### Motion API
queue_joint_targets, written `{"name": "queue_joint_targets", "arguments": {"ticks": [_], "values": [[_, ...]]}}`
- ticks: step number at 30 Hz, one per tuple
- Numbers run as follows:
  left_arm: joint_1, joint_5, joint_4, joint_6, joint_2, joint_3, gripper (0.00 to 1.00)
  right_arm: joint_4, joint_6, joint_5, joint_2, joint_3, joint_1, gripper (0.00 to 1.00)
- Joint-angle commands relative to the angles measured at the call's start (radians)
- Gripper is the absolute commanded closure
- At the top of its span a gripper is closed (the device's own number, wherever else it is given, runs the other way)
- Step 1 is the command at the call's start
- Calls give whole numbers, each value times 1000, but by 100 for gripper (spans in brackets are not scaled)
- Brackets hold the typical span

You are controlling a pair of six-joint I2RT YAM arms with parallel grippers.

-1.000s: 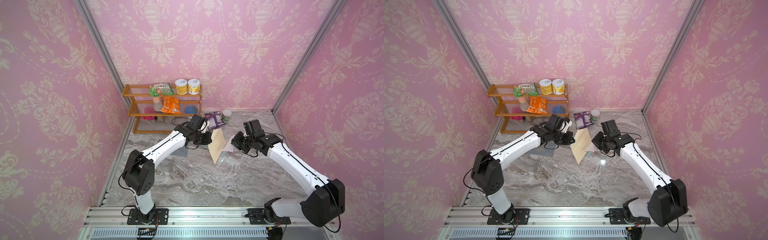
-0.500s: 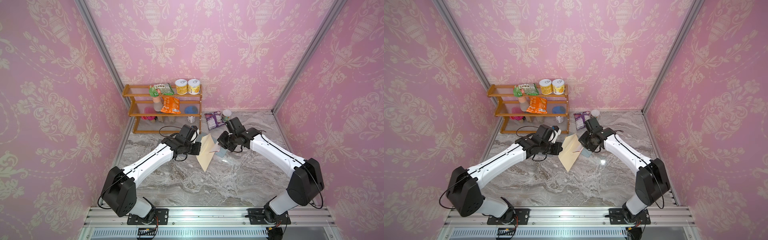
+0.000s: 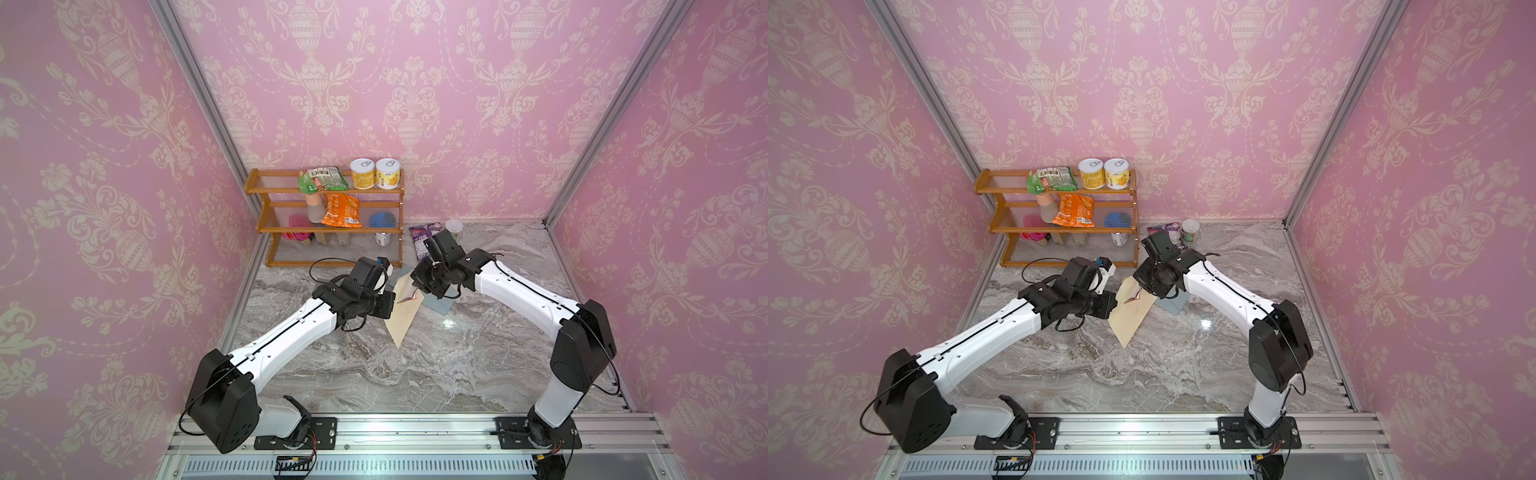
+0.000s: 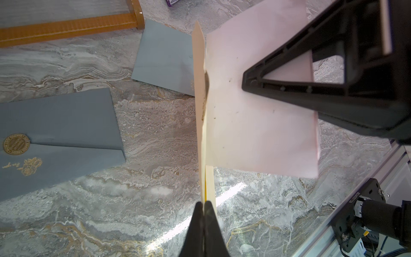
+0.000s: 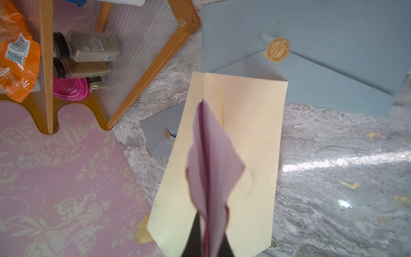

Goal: Fold the letter paper in half and place it into the envelope
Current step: Place the letter paper in the envelope.

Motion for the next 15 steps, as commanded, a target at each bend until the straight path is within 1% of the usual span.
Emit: {"name": "queue_joint_targets", "arguments": {"ticks": [1,6,15], "values": [[-3,-12,11,36,-24,-16,100,-32,22,-4,22,39,15,100],[-9,-7,27,37,-33,-20,100,-42,33,-17,50,65,26,100],[-18,-22,41,23,-49,-29,100,-44,80,-43,86,63,44,100]]}}
